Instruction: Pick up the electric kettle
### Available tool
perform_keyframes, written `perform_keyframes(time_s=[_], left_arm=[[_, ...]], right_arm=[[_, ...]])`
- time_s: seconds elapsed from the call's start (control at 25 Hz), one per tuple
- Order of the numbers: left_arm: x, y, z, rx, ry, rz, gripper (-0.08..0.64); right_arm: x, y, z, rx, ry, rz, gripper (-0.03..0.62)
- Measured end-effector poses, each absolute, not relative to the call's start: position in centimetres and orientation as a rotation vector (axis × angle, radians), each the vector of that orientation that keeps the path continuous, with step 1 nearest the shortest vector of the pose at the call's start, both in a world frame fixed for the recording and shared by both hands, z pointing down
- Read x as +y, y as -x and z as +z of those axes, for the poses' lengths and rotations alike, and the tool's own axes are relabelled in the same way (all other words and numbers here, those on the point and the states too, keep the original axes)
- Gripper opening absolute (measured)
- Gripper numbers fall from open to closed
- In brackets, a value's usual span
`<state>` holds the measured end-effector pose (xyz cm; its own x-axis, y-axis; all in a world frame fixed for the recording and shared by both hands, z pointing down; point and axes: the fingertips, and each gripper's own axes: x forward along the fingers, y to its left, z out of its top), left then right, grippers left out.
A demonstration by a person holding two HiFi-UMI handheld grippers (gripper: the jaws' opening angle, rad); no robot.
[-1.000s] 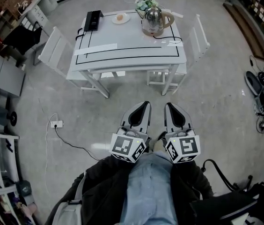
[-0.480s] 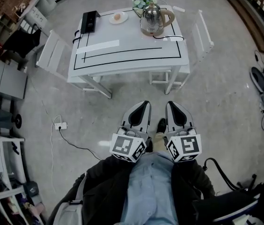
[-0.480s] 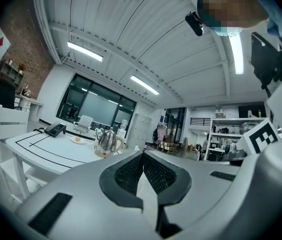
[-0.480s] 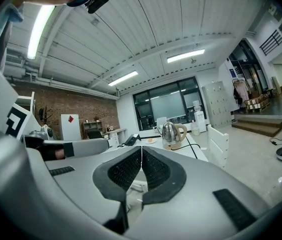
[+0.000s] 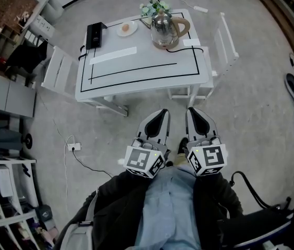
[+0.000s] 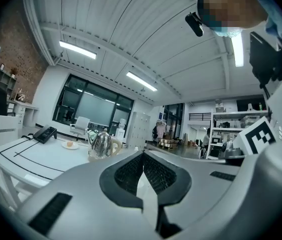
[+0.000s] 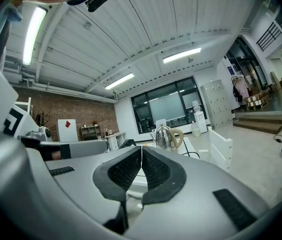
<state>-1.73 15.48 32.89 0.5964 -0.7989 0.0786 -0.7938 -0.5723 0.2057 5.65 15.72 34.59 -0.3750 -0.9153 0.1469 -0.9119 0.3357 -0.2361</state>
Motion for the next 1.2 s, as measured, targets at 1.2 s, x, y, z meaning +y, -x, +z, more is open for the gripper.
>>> perform_keyframes(time_s=[1.2], left_arm=[[2.3, -0.3, 33.4, -1.458, -2.541, -0.034, 0.008]], right_arm=[[1.7, -8.0, 35.1, 2.632, 1.626, -0.433, 0.018]])
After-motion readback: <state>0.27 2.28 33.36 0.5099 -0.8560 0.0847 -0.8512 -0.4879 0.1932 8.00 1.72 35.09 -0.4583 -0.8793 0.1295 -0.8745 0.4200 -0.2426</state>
